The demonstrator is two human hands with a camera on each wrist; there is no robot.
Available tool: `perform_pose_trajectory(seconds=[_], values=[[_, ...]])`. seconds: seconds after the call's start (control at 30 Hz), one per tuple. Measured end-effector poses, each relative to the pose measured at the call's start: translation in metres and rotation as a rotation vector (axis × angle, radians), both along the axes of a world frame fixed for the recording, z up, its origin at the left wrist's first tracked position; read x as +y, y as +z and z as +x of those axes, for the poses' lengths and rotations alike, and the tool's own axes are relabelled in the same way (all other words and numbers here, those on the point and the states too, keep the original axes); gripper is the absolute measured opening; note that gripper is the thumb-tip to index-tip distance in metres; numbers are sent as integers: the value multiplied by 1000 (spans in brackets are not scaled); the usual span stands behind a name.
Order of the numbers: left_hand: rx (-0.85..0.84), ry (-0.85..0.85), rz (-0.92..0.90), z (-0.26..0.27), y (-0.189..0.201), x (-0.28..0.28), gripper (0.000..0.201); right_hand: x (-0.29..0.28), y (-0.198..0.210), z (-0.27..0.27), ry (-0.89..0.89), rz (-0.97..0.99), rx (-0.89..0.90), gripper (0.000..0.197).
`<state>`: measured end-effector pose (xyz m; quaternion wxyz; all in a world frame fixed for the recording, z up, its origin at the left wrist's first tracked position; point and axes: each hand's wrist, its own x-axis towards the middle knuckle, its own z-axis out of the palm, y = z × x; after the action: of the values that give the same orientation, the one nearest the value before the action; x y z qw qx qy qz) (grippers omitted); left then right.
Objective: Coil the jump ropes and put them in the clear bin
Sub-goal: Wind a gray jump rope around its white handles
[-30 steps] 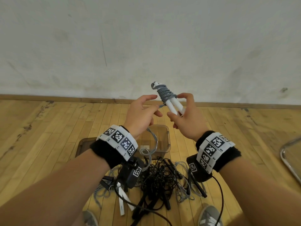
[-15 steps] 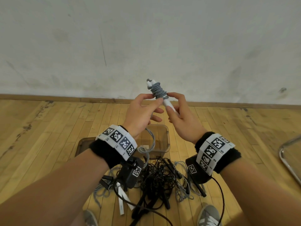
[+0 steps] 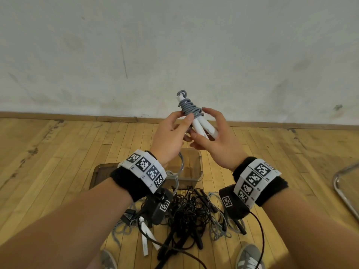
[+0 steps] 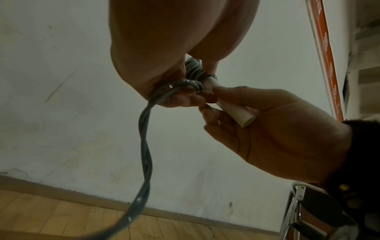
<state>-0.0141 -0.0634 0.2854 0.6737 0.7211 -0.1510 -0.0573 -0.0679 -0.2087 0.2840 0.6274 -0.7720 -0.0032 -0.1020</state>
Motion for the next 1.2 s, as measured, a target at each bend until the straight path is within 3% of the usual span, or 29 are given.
perform_pose_trajectory(seconds=[0.13, 0.3, 0.4, 0.6, 0.8, 0.97, 1.2], values=[[-39, 6, 124, 4, 2, 0, 34, -7, 5, -2, -23, -25, -18, 63], [-4, -31, 270, 9, -2, 2, 55, -18, -5, 1, -154, -303, -14, 65], [-18, -76, 301, 12, -4, 1, 47, -21, -13, 5, -230, -456, 12, 64], [-85, 29, 160, 14, -4, -2, 31, -21, -11, 9, -256, -521, 13, 59], [30, -18, 49, 6, -1, -6, 33, -23, -13, 11, -267, -630, 13, 59], [41, 28, -5, 8, 2, -3, 25, -12, -11, 9, -207, -504, -38, 39], [82, 11, -43, 5, 1, 0, 29, -15, -14, 7, -116, -441, -90, 42]])
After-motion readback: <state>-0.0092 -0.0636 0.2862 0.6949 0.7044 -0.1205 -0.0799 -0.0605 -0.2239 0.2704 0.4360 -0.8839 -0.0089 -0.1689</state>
